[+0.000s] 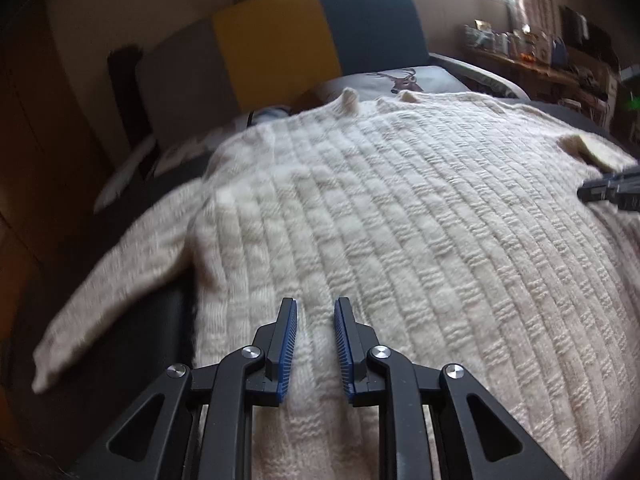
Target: Fold clothes
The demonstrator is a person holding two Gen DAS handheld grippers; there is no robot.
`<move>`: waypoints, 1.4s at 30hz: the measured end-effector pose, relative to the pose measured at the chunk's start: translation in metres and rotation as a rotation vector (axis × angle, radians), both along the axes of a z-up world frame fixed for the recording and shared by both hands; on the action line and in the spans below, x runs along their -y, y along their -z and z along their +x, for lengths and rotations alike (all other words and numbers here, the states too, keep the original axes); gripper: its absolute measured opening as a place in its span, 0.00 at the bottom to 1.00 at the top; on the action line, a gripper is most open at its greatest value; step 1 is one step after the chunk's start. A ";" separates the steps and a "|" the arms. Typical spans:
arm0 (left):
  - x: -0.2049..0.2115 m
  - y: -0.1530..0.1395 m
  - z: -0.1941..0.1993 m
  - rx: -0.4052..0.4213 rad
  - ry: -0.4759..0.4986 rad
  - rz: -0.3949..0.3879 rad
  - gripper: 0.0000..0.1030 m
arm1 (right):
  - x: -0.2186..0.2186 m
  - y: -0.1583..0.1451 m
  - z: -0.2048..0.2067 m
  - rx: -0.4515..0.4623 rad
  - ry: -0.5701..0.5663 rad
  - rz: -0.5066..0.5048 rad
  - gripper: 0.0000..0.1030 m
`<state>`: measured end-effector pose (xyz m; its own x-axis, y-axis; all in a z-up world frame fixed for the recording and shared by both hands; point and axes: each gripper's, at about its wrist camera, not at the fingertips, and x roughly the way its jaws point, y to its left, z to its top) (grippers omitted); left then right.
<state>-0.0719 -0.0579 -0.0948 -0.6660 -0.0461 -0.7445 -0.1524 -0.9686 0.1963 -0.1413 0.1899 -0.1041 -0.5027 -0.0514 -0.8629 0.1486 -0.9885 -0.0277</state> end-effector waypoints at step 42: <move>0.210 -0.014 -0.129 0.126 -0.398 -0.163 0.22 | 0.035 0.001 0.014 -0.153 0.035 -0.031 0.31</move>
